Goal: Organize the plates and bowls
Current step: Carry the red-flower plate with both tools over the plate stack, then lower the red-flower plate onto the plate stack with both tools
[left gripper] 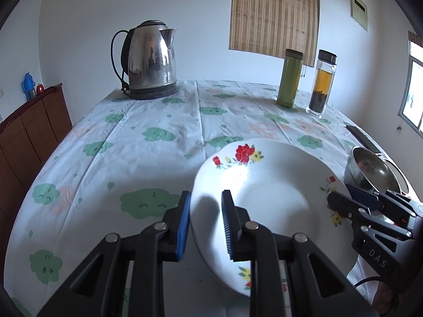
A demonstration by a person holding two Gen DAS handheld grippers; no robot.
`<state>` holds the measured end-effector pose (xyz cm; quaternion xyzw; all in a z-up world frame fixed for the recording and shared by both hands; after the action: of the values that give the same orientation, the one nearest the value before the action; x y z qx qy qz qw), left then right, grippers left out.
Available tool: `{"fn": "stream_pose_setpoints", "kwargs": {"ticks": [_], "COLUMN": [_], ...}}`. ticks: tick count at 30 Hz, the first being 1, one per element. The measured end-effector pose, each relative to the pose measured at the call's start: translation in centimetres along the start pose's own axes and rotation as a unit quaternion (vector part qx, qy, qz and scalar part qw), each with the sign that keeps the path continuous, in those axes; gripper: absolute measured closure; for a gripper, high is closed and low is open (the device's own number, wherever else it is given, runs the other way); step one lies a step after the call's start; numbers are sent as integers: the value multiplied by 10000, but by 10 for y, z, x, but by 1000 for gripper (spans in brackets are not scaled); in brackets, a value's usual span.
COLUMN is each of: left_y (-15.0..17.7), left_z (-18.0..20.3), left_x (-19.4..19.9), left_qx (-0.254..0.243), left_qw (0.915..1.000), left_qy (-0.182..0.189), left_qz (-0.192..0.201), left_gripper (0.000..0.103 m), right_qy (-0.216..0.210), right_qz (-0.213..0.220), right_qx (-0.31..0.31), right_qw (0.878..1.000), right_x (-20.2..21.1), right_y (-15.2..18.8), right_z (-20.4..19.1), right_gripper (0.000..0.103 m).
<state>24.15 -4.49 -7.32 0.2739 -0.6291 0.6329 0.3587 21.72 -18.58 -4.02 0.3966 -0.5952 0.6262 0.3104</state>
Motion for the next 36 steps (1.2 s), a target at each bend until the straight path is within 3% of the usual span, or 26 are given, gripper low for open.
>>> {"fn": "stream_pose_setpoints", "kwargs": {"ticks": [29,34,36], "left_y": [1,1,1], "left_z": [0,4,5], "left_x": [-5,-6,-5], "left_qx": [-17,-55,-69], "left_qw": [9997,9997,9997], "left_qy": [-61,-64,-36], "left_qz": [-223,-230,-213], "left_gripper": [78,75,66], "right_qy": [55,49,44], "right_qz": [-57,-57,-58], "right_qx": [74,72,76], "right_qw": [9999,9999,9999], "right_x": [-1,-1,-1], "right_y": [0,0,0], "right_z": [-3,-3,-3], "right_gripper": [75,74,74]}}
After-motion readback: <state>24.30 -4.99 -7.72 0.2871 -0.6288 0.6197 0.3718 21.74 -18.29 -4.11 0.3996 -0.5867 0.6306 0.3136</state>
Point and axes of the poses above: each gripper's, at about its wrist camera, not at the fingertips, and x roughly against the way its jaws point, z to its right, y to its underside, the point moved 3 cm from there along -x, roughly the way its jaws point, and after that the axes turned 14 degrees about -z, right-handed, at the moved point
